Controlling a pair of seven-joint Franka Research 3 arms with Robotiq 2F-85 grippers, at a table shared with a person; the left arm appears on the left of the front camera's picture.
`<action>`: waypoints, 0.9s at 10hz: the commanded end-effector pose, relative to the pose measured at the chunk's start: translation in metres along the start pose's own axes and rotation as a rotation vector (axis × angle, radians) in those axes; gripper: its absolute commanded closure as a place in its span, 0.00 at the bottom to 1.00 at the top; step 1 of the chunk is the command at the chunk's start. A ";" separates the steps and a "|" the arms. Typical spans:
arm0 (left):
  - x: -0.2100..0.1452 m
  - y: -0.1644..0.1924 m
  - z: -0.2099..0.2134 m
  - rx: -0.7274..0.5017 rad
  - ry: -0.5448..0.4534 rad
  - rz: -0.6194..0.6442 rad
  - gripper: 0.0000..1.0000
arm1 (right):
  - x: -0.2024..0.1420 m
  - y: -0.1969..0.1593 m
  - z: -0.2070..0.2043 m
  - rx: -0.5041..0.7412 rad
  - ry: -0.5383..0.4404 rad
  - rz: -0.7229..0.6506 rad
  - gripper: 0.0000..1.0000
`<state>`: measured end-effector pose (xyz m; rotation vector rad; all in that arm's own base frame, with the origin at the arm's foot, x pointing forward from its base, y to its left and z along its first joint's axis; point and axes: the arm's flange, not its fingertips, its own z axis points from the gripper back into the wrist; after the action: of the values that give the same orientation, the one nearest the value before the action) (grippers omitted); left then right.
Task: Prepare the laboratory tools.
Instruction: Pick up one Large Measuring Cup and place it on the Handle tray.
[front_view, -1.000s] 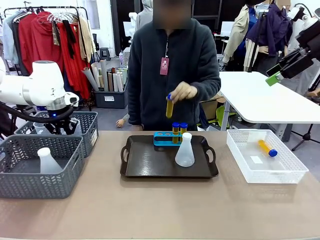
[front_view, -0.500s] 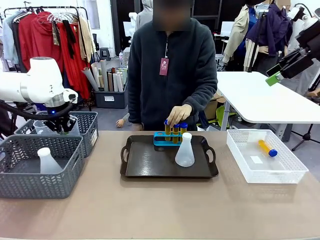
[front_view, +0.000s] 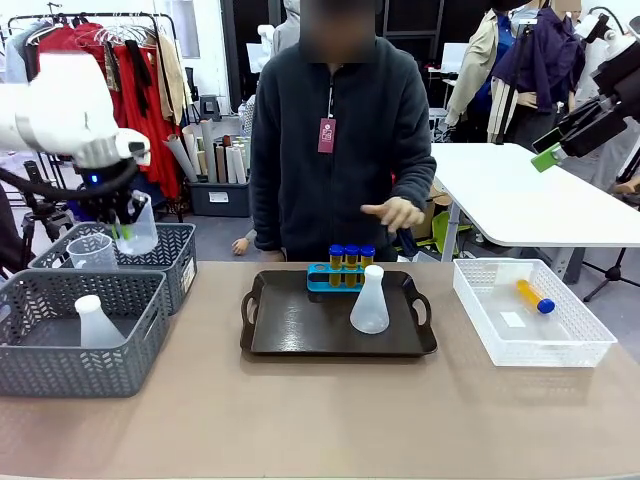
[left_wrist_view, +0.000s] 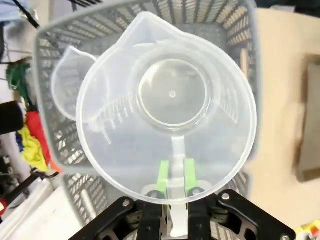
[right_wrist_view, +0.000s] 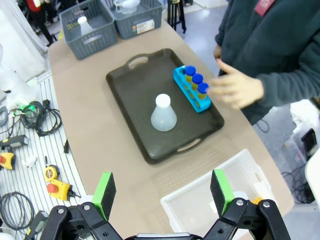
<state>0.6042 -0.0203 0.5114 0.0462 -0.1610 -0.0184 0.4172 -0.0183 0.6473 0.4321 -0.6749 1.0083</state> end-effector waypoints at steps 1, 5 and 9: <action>0.003 -0.009 0.049 -0.011 0.003 -0.084 1.00 | 0.002 0.000 0.000 0.007 -0.017 0.002 0.00; -0.015 -0.040 0.135 -0.084 -0.024 -0.201 1.00 | 0.002 0.000 0.000 0.007 -0.017 0.002 0.00; -0.018 -0.047 0.150 -0.081 -0.058 -0.221 1.00 | 0.002 0.000 0.000 0.007 -0.017 0.002 0.00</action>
<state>0.5602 -0.0782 0.6604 -0.0030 -0.2066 -0.2378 0.4173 -0.0182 0.6473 0.4321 -0.6748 1.0084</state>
